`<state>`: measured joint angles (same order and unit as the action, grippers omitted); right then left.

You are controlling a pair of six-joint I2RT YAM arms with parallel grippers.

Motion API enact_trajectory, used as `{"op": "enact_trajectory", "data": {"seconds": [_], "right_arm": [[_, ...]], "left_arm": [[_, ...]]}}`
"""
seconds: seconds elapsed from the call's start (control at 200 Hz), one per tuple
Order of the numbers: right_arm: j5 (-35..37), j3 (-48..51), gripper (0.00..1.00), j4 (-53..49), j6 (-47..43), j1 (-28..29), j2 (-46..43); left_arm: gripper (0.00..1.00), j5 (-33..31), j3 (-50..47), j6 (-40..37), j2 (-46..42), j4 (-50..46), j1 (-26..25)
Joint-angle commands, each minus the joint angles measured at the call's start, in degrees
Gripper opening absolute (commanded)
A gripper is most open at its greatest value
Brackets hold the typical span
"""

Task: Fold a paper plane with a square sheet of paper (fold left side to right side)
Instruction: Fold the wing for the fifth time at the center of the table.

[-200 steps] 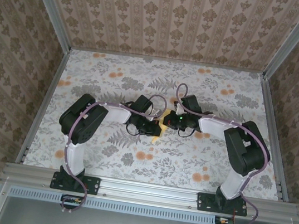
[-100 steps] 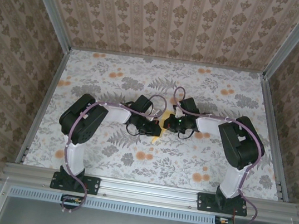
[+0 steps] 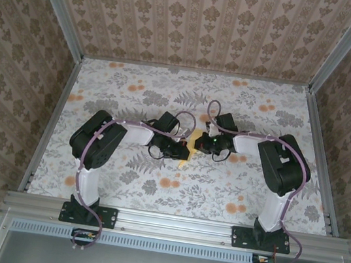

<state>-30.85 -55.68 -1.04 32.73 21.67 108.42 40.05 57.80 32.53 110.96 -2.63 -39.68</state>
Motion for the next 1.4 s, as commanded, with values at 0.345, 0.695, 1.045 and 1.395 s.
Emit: {"op": "enact_trajectory", "data": {"seconds": [0.345,0.695,1.045,1.395], "right_arm": [[4.67,-6.08,0.0,-2.37,-3.94,-8.55,5.45],[3.01,-10.15,0.0,-3.08,-4.07,-13.45,8.49],[2.76,-10.94,0.0,-5.03,-4.86,-15.17,1.58],[-3.83,1.43,0.0,2.9,4.93,-6.07,-7.25]], "left_arm": [[0.05,-2.44,-2.69,-1.36,0.98,-5.54,-0.48],[0.04,-2.82,-3.19,-1.33,0.32,-5.37,-0.45],[0.05,-2.79,-2.58,-1.33,-0.7,-5.01,-0.79],[0.05,-2.79,-2.34,-0.98,-1.53,-4.4,-1.15]]}}
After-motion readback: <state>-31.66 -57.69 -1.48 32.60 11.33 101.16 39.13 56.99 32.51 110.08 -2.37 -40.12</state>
